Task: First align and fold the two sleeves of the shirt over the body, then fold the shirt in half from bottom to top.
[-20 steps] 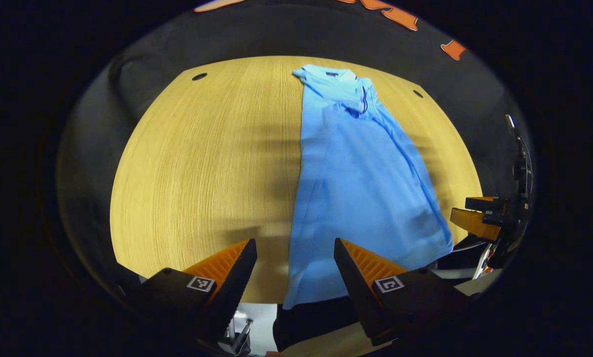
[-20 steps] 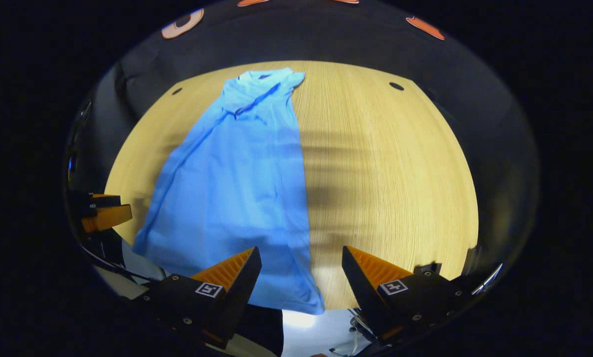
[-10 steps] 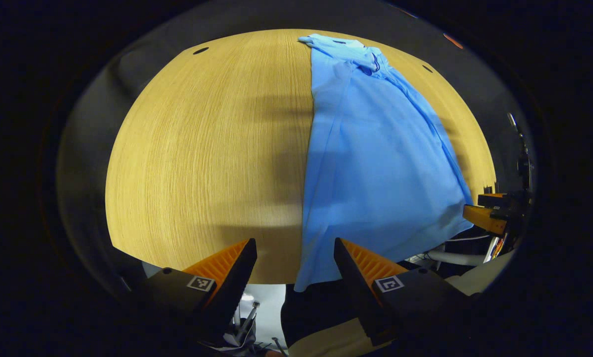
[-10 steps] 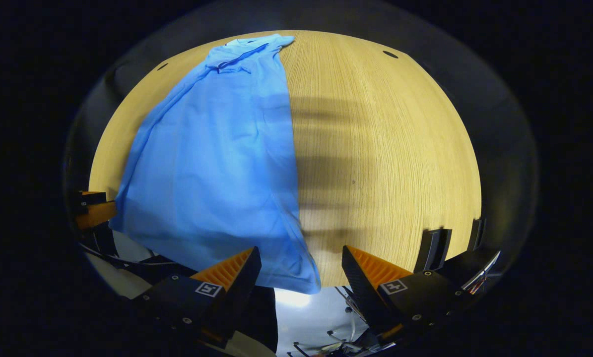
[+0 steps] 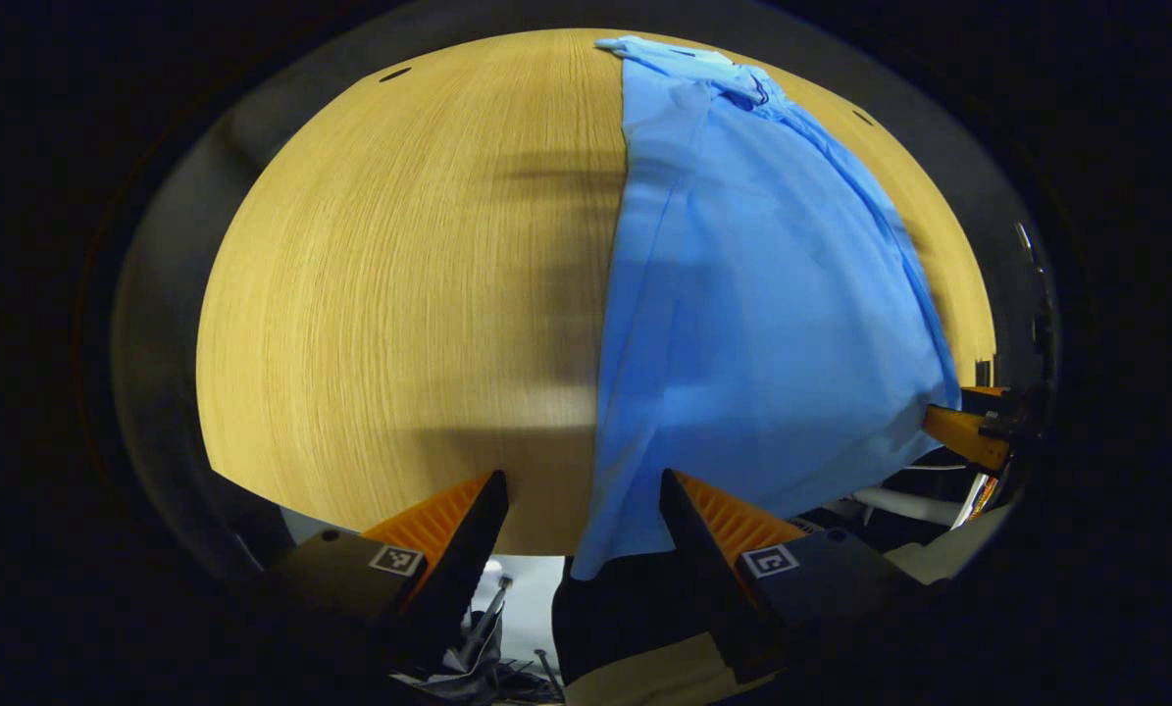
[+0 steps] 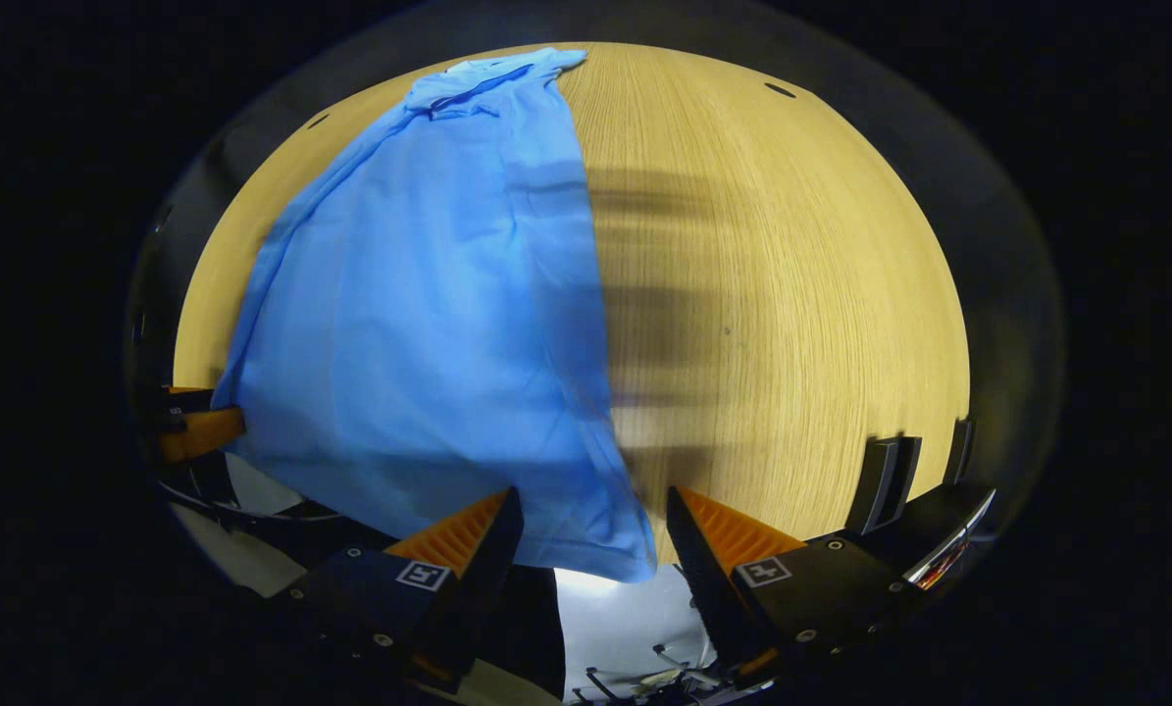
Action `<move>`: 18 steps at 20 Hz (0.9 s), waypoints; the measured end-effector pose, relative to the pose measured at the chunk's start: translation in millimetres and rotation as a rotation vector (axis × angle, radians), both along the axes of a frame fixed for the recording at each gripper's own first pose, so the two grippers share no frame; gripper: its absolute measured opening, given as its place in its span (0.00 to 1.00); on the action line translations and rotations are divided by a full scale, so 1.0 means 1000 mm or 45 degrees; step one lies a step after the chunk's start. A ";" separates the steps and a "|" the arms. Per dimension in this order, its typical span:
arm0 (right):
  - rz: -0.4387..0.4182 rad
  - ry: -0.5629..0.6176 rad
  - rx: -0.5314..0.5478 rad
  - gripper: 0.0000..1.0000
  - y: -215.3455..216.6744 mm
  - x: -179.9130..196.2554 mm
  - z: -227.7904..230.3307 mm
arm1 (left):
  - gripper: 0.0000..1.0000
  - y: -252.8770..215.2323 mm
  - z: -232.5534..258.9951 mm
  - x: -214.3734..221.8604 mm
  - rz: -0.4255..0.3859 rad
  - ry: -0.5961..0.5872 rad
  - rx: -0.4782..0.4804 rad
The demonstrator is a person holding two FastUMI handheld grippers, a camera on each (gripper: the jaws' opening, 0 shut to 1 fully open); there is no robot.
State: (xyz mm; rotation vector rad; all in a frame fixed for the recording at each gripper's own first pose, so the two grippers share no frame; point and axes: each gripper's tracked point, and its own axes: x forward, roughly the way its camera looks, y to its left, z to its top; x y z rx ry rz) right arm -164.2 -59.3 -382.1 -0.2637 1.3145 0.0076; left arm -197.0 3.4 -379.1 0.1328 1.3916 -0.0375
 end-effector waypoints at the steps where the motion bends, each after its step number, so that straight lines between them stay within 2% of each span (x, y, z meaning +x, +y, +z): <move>1: -0.006 0.007 0.007 0.88 0.001 -0.001 0.000 | 0.99 0.000 -0.001 0.001 -0.004 -0.004 0.001; 3: -0.008 0.004 0.009 0.81 0.004 -0.001 -0.001 | 0.99 -0.001 0.000 0.002 -0.005 0.000 0.001; 4: -0.001 0.006 0.008 0.72 0.004 -0.001 0.000 | 0.99 -0.002 0.001 0.004 -0.005 -0.007 -0.001; 5: -0.001 0.005 0.010 0.66 0.005 -0.002 -0.001 | 0.85 -0.006 0.001 0.004 0.002 -0.011 -0.006; 7: -0.017 -0.009 0.026 0.41 0.007 0.000 -0.002 | 0.57 -0.010 0.001 0.007 -0.027 -0.026 -0.023; 8: -0.046 -0.012 0.053 0.13 0.010 0.000 -0.003 | 0.33 -0.013 0.000 0.009 -0.017 -0.047 -0.034; 9: -0.048 -0.003 0.062 0.04 0.012 -0.001 -0.001 | 0.09 -0.013 0.000 0.010 -0.022 -0.062 -0.040; 10: -0.051 -0.005 0.075 0.01 0.013 0.000 -0.001 | 0.10 -0.017 0.001 0.018 -0.029 -0.093 -0.067; 11: -0.053 0.002 0.092 0.01 0.017 0.001 -0.002 | 0.04 -0.019 -0.002 0.018 -0.029 -0.102 -0.096; 13: -0.043 -0.013 0.116 0.00 0.022 0.007 0.007 | 0.04 -0.019 0.001 0.014 0.008 -0.084 -0.140; 18: 0.009 -0.215 0.167 0.01 0.037 0.062 0.066 | 0.04 -0.024 0.035 0.059 -0.009 -0.234 -0.180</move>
